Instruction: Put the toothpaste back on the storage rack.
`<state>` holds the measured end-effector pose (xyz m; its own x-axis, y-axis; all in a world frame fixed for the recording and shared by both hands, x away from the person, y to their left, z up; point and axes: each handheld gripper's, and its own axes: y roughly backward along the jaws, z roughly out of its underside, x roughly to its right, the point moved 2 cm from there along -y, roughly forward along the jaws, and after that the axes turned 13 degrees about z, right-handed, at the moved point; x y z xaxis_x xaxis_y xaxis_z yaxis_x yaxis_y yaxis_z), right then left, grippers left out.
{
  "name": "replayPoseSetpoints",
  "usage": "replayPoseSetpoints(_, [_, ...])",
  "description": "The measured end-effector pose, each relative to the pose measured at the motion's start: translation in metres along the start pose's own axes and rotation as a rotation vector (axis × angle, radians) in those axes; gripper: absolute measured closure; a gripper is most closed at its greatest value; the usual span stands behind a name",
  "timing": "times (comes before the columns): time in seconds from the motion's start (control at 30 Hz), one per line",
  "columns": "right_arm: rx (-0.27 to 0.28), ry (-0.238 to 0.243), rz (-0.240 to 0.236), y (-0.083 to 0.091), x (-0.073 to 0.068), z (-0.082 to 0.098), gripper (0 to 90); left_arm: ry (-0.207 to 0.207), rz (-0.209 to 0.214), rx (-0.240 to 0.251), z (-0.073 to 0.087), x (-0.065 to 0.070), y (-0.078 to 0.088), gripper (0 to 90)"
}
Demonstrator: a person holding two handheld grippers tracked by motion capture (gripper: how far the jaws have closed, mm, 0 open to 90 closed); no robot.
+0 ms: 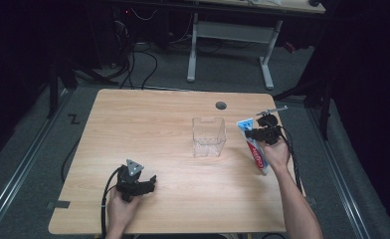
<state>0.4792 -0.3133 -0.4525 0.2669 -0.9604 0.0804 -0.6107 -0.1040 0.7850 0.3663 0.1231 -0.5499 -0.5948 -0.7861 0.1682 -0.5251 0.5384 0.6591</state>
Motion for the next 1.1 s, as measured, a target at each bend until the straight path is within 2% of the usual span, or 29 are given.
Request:
replayPoseSetpoints(0.23, [0.088,-0.029,-0.031,0.027,0.009,0.007,75.2,0.000,0.000,0.000,0.000,0.000,0.000,19.8])
replayPoseSetpoints(0.47, [0.168,-0.044,-0.034,0.046,0.012,0.009,76.2,0.000,0.000,0.000,0.000,0.000,0.000,19.8])
replayPoseSetpoints(0.53, [0.201,-0.038,-0.031,0.051,0.012,0.011,76.6,0.000,0.000,0.000,0.000,0.000,0.000,19.8])
replayPoseSetpoints(0.87, [0.289,-0.026,-0.033,0.073,0.008,0.017,77.5,0.000,0.000,0.000,0.000,0.000,0.000,19.8])
replayPoseSetpoints(0.9, [0.313,-0.022,-0.033,0.080,0.007,0.020,77.5,0.000,0.000,0.000,0.000,0.000,0.000,19.8])
replayPoseSetpoints(0.93, [0.313,-0.022,-0.033,0.080,0.007,0.020,77.5,0.000,0.000,0.000,0.000,0.000,0.000,19.8])
replayPoseSetpoints(1.1, [0.372,-0.023,-0.053,0.101,0.005,0.031,77.6,0.000,0.000,0.000,0.000,0.000,0.000,19.8])
